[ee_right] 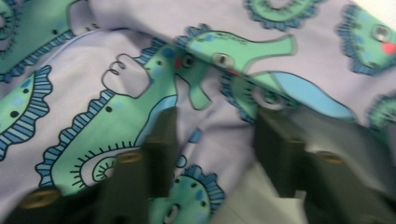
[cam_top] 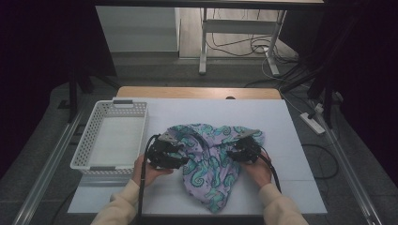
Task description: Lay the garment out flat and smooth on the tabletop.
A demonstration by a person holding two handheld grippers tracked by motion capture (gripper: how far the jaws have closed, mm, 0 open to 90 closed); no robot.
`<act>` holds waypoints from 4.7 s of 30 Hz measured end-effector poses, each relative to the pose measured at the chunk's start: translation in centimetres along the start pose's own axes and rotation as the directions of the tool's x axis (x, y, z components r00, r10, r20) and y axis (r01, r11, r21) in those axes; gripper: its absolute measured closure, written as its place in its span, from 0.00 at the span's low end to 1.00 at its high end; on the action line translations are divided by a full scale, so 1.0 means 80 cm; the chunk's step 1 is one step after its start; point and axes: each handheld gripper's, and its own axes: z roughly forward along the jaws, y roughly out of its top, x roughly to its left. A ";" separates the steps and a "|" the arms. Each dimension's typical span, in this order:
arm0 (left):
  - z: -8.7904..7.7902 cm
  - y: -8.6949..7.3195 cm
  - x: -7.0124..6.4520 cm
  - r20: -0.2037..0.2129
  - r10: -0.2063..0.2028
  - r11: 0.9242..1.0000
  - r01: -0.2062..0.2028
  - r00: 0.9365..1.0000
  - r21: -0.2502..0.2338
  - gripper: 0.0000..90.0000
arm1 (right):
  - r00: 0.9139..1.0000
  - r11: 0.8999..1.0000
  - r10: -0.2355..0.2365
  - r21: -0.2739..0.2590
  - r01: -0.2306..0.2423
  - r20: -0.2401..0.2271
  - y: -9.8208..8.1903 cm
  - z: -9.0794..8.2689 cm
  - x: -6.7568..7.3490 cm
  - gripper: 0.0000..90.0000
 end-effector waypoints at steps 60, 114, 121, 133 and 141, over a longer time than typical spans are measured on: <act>0.010 0.004 -0.002 0.005 0.024 1.000 -0.024 1.000 0.016 0.39 | 0.961 0.961 -0.273 -0.042 0.272 -0.035 -0.008 -0.036 0.047 0.67; 0.014 0.000 0.003 0.015 0.014 1.000 -0.015 1.000 0.021 0.38 | 0.993 0.986 0.104 -0.137 -0.095 0.060 0.072 -0.011 -0.097 0.68; 0.014 -0.002 -0.001 0.005 0.021 0.999 -0.021 1.000 0.028 0.38 | 0.998 0.991 0.036 -0.134 -0.029 0.049 0.050 -0.038 -0.070 0.62; 0.014 0.000 -0.001 -0.002 0.026 0.999 -0.026 1.000 0.029 0.38 | 0.996 0.990 0.032 -0.142 -0.021 0.078 0.002 -0.068 -0.070 0.60; 0.014 0.001 -0.004 -0.002 0.034 0.999 -0.034 0.999 0.029 0.38 | 0.991 0.996 0.034 -0.086 -0.023 0.128 -0.026 -0.075 -0.088 0.65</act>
